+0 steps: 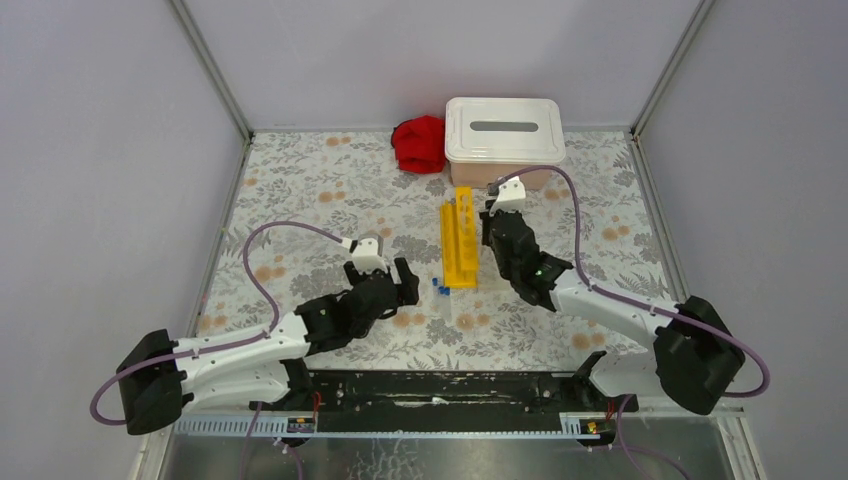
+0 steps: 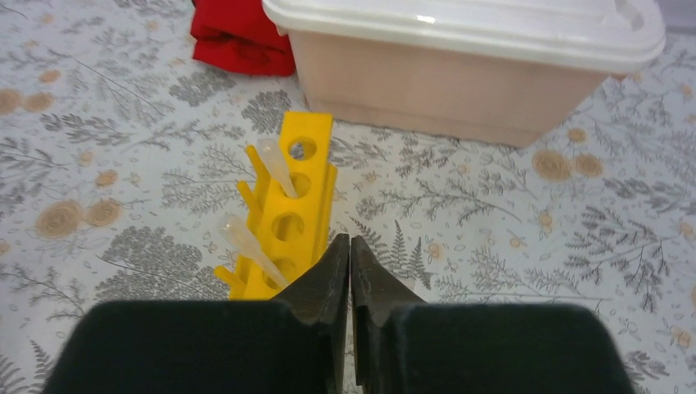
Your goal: Organize the chemistry lab equipment
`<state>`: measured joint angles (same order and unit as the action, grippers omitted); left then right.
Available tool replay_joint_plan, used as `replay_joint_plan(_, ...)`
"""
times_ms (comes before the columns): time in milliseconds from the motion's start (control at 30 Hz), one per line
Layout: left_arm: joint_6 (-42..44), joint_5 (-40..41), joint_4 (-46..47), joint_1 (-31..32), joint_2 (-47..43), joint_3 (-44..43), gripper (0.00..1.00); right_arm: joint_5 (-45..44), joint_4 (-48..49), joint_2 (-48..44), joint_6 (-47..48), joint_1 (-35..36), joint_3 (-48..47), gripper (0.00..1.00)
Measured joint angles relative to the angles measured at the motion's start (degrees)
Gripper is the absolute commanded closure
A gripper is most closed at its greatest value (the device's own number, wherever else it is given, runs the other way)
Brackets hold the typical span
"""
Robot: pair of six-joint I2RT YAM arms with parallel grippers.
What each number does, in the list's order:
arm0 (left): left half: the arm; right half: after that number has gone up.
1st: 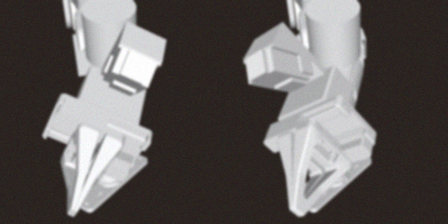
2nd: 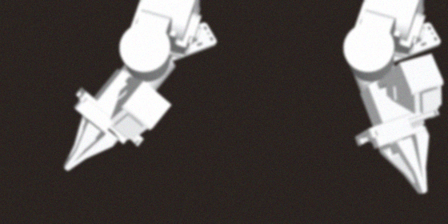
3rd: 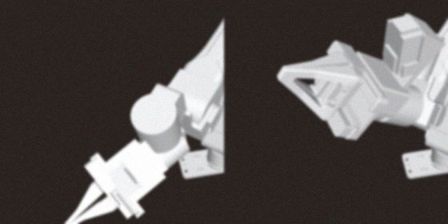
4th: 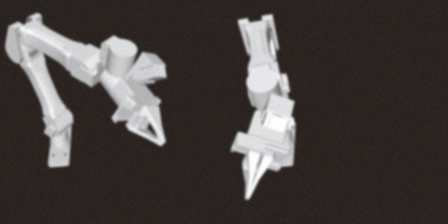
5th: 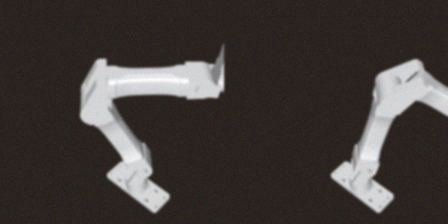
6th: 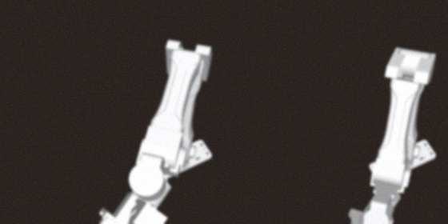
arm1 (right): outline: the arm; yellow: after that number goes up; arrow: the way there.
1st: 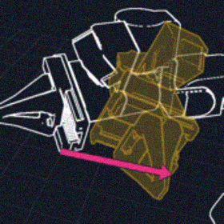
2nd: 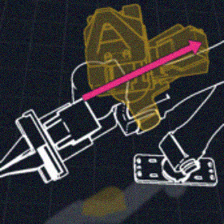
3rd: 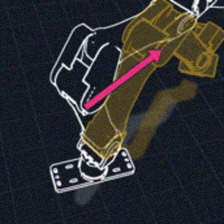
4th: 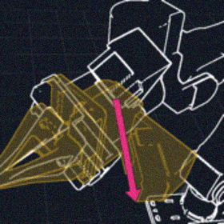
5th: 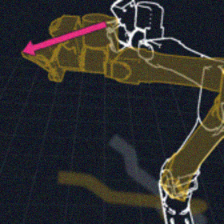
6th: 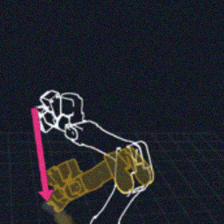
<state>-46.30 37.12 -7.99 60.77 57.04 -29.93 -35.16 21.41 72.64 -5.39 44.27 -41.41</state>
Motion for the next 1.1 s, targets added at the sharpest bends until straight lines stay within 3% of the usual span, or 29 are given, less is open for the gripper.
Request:
replay_joint_plan(67, -0.39, -0.26, -0.11, 0.13, -0.02, 0.2, 0.15, -0.92, -0.39, 2.16, -1.57, 0.0, 0.0, 1.0)
replay_joint_plan(333, -1.03, -0.26, -0.72, 1.44, -1.22, 0.61, 0.23, -1.05, -0.02, 10.71, -7.28, -0.96, 0.0, 1.0)
replay_joint_plan(700, -1.16, 0.46, -0.83, 3.5, -1.49, 0.63, 0.27, 5.92, 3.63, 16.5, -15.8, -8.04, -0.22, 1.0)
replay_joint_plan(1100, -0.87, 1.99, -1.14, 5.99, -0.44, -0.92, 0.29, 12.5, 6.32, 23.61, -21.11, -8.72, -3.41, 1.0)
